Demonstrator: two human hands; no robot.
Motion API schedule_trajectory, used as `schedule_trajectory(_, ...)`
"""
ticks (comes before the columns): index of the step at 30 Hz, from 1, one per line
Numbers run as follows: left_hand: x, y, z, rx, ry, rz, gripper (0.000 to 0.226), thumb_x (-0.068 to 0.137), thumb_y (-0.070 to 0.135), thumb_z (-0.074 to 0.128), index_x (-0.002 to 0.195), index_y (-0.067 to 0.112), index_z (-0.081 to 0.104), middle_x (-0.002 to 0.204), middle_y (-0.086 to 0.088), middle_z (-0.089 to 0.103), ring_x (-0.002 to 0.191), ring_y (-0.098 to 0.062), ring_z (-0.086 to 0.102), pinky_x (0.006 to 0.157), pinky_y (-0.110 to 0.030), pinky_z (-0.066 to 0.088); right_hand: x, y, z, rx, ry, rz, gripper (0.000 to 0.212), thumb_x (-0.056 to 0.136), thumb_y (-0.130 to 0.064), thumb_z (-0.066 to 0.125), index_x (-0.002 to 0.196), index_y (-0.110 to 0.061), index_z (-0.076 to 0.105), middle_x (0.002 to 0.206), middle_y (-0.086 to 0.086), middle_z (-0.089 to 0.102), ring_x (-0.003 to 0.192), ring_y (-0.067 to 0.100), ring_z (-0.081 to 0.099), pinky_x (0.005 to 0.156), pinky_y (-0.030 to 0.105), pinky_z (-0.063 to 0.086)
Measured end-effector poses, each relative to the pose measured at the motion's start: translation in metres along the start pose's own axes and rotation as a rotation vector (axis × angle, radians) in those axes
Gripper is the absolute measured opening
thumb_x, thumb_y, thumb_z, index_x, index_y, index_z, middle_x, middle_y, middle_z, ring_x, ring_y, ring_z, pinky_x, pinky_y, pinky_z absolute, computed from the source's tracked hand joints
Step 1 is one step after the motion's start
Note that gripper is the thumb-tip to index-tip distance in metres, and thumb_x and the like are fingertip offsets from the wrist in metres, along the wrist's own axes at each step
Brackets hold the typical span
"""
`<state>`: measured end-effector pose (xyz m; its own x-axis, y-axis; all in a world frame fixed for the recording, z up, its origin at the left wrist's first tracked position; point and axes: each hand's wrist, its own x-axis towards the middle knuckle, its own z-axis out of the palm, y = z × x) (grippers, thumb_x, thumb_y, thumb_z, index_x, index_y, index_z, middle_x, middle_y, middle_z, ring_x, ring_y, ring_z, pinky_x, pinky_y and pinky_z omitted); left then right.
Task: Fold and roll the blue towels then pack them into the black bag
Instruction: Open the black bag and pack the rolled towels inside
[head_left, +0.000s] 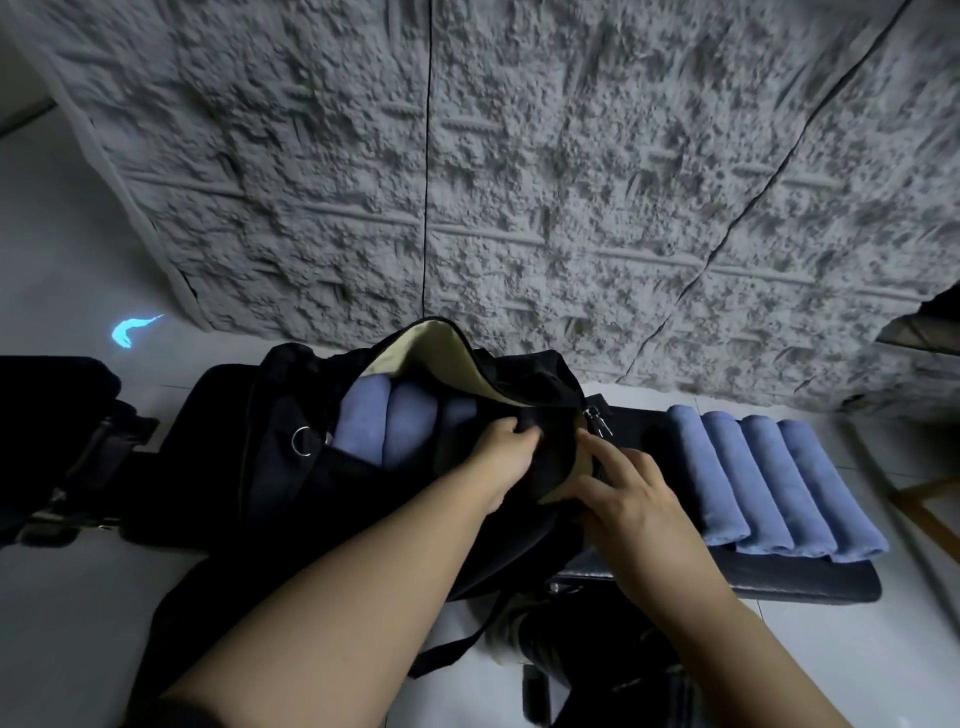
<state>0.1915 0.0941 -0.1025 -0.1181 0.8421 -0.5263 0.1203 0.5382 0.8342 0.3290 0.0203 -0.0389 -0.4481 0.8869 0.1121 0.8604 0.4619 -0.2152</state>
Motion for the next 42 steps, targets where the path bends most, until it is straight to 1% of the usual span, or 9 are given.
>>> schedule_trajectory(6,0.002,0.002,0.006,0.38,-0.038,-0.002,0.039,0.09,0.003,0.049,0.128,0.004,0.047,0.127,-0.019,0.054,0.117,-0.03,0.051,0.094,-0.03,0.039,-0.002,0.001,0.004,0.028,0.001,0.002,0.034,0.066,-0.01,0.08,0.091,-0.029,0.069,0.135,0.011,0.052,0.103,0.033,0.056,0.075,0.043,0.055)
schedule_trajectory(13,-0.001,-0.009,0.018,0.303,-0.099,-0.013,0.032,0.09,0.01,0.053,0.121,0.009,0.051,0.12,-0.016,0.06,0.111,-0.027,0.057,0.1,-0.035,0.041,-0.004,0.0,0.006,0.018,0.018,0.003,0.034,0.061,-0.003,0.08,0.086,-0.023,0.07,0.131,0.017,0.054,0.102,0.035,0.058,0.076,0.043,0.055)
schedule_trajectory(16,-0.007,-0.006,0.013,0.372,-0.005,0.084,0.044,0.087,0.004,0.054,0.129,0.011,0.047,0.128,-0.012,0.055,0.12,-0.028,0.051,0.102,-0.035,0.038,-0.006,0.003,0.008,0.022,0.014,0.014,0.029,0.065,-0.005,0.078,0.086,-0.023,0.067,0.136,0.012,0.051,0.106,0.033,0.055,0.077,0.044,0.054)
schedule_trajectory(19,-0.018,-0.003,0.007,0.339,0.07,0.206,0.042,0.09,0.011,0.054,0.131,0.012,0.047,0.131,-0.009,0.055,0.121,-0.025,0.05,0.1,-0.031,0.038,-0.007,0.005,0.009,0.039,0.066,0.009,0.02,0.071,-0.008,0.063,0.087,-0.021,0.064,0.137,0.009,0.05,0.108,0.032,0.054,0.077,0.043,0.054)
schedule_trajectory(22,-0.028,-0.003,0.004,0.475,-0.112,0.23,0.041,0.095,0.018,0.046,0.135,0.017,0.044,0.134,-0.007,0.053,0.122,-0.024,0.049,0.099,-0.029,0.038,-0.008,0.005,0.013,0.042,0.096,0.013,0.034,0.074,-0.017,0.036,0.094,-0.018,0.062,0.139,0.008,0.048,0.113,0.03,0.052,0.079,0.043,0.054)
schedule_trajectory(26,-0.038,0.001,-0.006,0.425,-0.167,0.205,0.024,0.095,0.025,0.04,0.108,0.018,0.059,0.113,-0.01,0.064,0.104,-0.025,0.058,0.088,-0.032,0.046,-0.01,0.007,0.017,0.092,0.082,0.015,0.046,0.074,-0.017,0.031,0.109,-0.019,0.06,0.145,0.006,0.041,0.121,0.027,0.046,0.085,0.044,0.052)
schedule_trajectory(32,-0.065,0.008,-0.007,0.47,0.076,0.577,0.029,0.095,0.023,0.044,0.118,0.016,0.061,0.119,0.0,0.062,0.113,-0.016,0.054,0.089,-0.018,0.035,-0.016,0.006,0.014,0.306,0.155,0.05,0.054,0.076,-0.012,0.035,0.126,-0.022,0.051,0.149,0.001,0.035,0.134,0.013,0.036,0.108,0.026,0.033)
schedule_trajectory(36,-0.075,0.01,-0.004,0.476,0.091,0.888,0.037,0.087,0.031,0.039,0.109,0.014,0.064,0.11,0.002,0.062,0.105,-0.014,0.056,0.093,-0.023,0.039,-0.026,0.027,0.018,0.411,0.301,0.178,0.046,0.082,0.001,0.045,0.126,-0.01,0.052,0.14,0.003,0.043,0.131,0.005,0.037,0.109,0.017,0.028)
schedule_trajectory(42,-0.094,0.022,0.006,0.585,-0.025,1.104,0.03,0.087,0.021,0.043,0.107,0.017,0.065,0.112,0.002,0.06,0.107,-0.009,0.05,0.098,-0.017,0.033,-0.03,0.102,0.044,0.205,0.263,0.649,0.04,0.089,-0.012,0.059,0.125,0.002,0.051,0.133,0.018,0.049,0.121,0.038,0.043,0.103,0.038,0.029)
